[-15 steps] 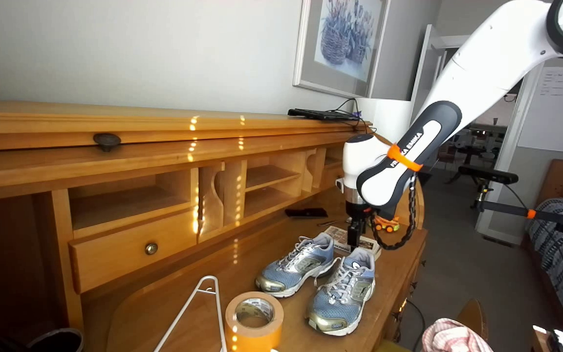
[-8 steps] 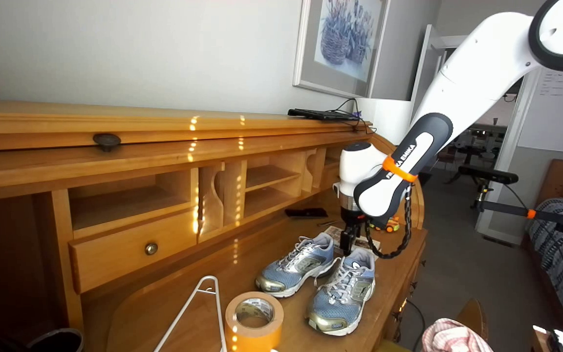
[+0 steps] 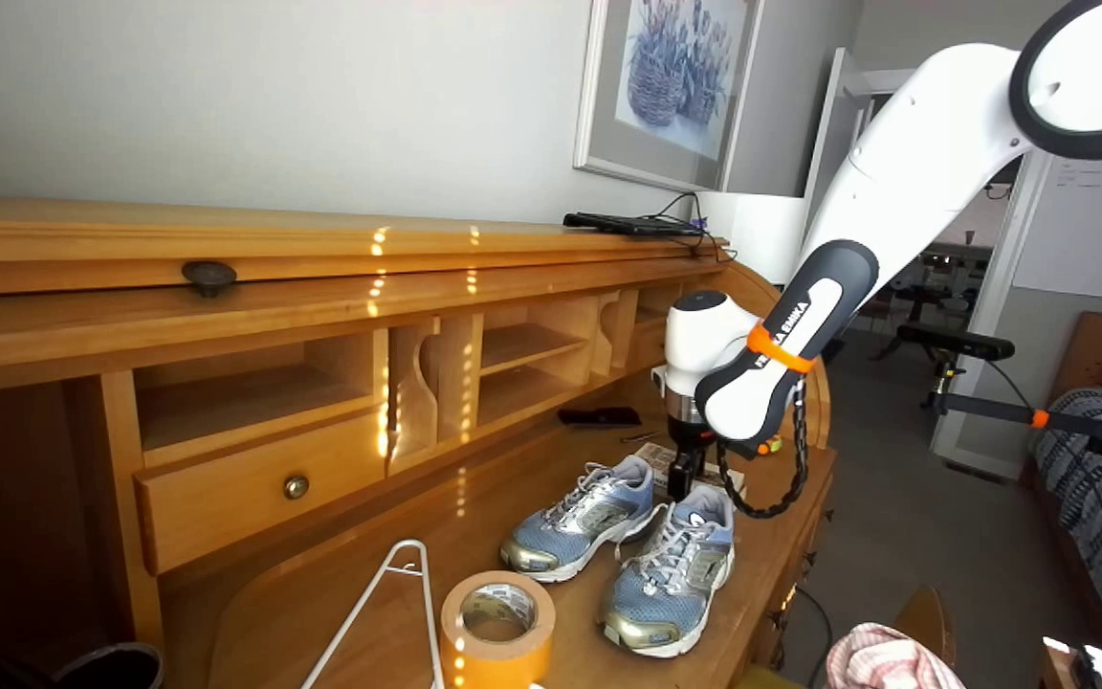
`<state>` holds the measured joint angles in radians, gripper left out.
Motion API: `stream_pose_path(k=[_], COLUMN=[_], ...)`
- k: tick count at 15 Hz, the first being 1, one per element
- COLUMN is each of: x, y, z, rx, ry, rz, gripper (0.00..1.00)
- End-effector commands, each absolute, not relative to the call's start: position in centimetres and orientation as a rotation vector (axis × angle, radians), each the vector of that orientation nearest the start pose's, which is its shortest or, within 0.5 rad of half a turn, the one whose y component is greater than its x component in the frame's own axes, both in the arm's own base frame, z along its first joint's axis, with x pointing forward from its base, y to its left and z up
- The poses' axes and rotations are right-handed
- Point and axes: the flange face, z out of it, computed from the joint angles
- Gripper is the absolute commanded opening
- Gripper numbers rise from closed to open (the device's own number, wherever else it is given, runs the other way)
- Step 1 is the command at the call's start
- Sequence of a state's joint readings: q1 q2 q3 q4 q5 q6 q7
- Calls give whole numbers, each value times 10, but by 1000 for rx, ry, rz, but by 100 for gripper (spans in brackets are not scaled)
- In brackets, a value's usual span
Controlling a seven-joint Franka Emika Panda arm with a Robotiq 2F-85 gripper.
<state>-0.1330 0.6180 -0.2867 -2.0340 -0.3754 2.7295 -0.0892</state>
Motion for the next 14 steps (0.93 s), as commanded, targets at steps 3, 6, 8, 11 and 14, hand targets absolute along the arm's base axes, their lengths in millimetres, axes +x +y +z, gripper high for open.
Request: stream_pose_path(k=[3, 6, 8, 11, 14], x=[560, 563, 565, 566, 567], y=[-237, -237, -237, -238, -239], z=[154, 158, 163, 166, 166], rx=[-3530, -3540, -3540, -3540, -3541], ry=[-162, -178, -181, -174, -172], rz=[-10, -19, -32, -47, -45], gripper=[50, 27, 14, 9, 39])
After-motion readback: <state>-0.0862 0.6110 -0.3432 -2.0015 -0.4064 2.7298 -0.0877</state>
